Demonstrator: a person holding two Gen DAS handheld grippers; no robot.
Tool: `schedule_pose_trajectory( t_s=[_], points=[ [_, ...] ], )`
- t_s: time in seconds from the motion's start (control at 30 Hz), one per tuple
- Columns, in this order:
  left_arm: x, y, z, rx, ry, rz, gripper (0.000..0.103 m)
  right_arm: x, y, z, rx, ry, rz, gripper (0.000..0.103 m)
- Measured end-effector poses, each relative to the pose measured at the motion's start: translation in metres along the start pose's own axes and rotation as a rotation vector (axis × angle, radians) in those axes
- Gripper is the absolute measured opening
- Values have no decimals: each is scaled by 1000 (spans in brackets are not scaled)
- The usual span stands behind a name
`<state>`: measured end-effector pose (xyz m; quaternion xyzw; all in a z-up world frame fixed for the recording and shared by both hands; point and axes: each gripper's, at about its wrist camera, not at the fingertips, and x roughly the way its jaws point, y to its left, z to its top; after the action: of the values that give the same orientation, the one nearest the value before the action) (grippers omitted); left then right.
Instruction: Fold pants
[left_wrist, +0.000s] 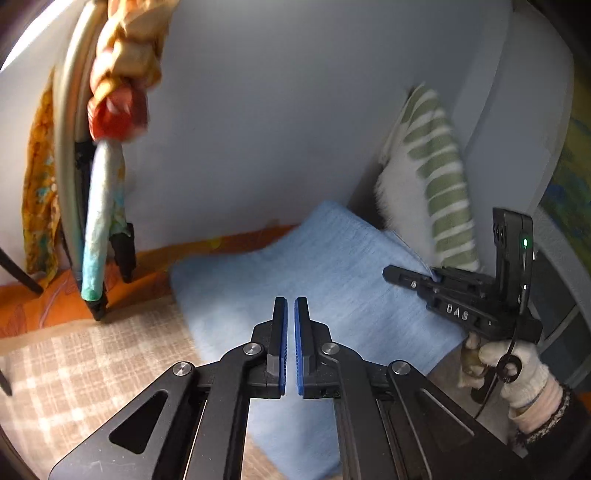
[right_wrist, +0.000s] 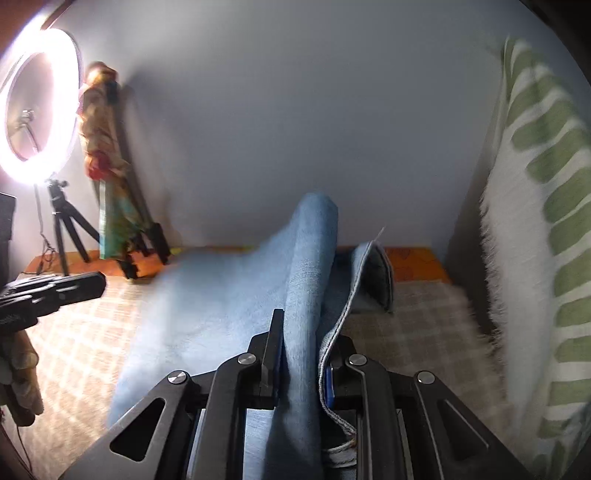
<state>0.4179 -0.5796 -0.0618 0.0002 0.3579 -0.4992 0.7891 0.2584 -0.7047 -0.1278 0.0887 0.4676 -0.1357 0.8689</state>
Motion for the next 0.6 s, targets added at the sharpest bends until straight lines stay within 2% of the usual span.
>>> schedule_pose_trajectory(
  t_s=[0.17, 0.2, 0.27, 0.4, 0.47, 0.57, 0.6],
  points=[
    [14, -8, -9, 32, 48, 17, 2, 20, -29, -10, 63, 30, 9, 16],
    [14, -9, -10, 38, 54, 18, 2, 20, -31, -12, 57, 36, 4, 19],
    [16, -13, -12, 43, 65, 20, 2, 20, -31, -14, 34, 57, -47, 24],
    [16, -22, -15, 69, 76, 28, 2, 16, -38, -14, 54, 60, -79, 32],
    [16, -28, -15, 74, 79, 24, 2, 11, -39, -13, 43, 57, -103, 33],
    [11, -33, -17, 74, 88, 31, 3, 0, -37, -14, 25, 50, -122, 43],
    [11, -36, -17, 75, 91, 31, 3, -2, -37, -13, 21, 43, -128, 50]
  ],
)
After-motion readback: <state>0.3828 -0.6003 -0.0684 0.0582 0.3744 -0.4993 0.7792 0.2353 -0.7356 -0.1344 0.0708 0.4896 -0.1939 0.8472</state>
